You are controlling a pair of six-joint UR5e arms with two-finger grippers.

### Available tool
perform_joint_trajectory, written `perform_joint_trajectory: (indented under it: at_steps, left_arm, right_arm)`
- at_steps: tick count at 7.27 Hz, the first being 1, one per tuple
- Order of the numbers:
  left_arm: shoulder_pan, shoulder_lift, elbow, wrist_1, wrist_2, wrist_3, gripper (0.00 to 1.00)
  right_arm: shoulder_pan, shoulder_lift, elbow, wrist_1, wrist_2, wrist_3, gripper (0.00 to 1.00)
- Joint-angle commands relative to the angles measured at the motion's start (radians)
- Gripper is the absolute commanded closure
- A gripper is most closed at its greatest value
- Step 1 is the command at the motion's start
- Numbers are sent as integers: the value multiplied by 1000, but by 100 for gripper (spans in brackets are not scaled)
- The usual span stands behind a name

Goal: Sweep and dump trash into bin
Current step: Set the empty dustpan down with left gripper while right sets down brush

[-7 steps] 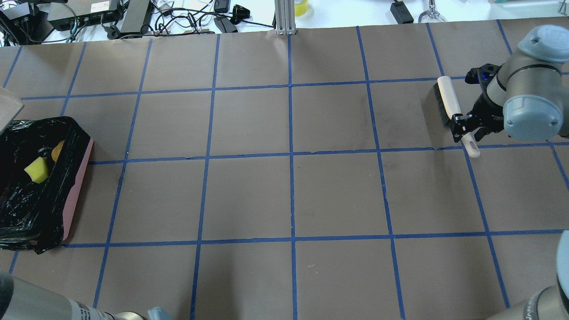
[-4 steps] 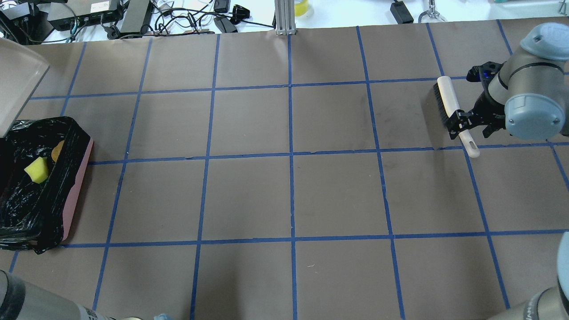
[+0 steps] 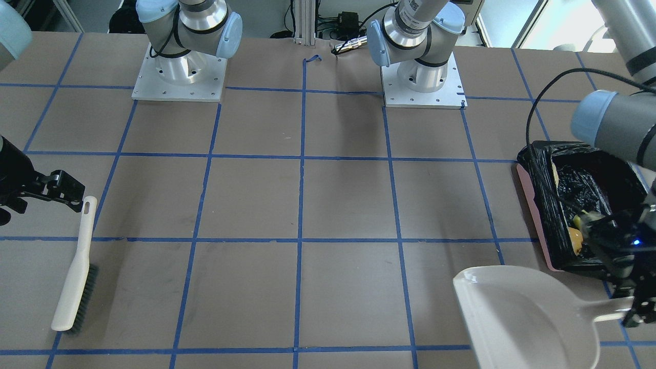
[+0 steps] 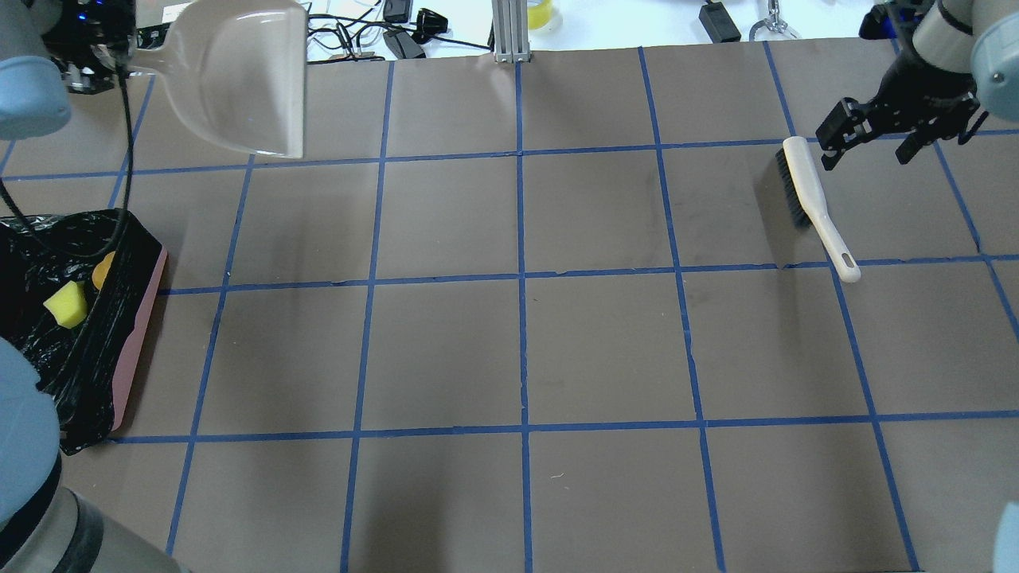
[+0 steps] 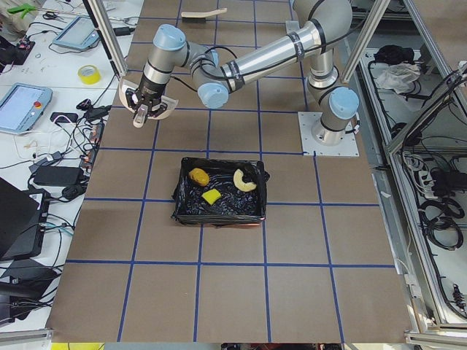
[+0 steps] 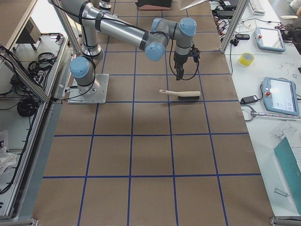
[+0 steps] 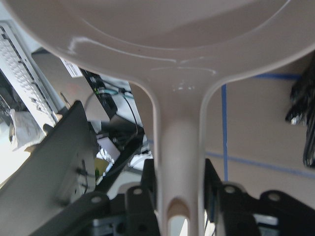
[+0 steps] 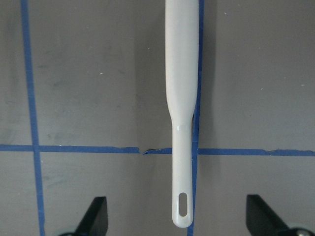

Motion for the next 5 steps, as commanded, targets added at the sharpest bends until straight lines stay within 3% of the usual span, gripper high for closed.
perform_joint_trajectory:
  at_steps: [1, 2, 5]
  left_arm:
    - [-61, -119, -4, -41, -108, -133, 100]
    - [-68, -164, -16, -55, -111, -158, 100]
    - [-76, -170, -7, -258, -97, -79, 100]
  right_arm:
    - [121, -8, -61, 70, -23, 71, 1]
    - [159, -21, -65, 101, -31, 95, 1]
    - [254, -82, -66, 181, -26, 204, 1]
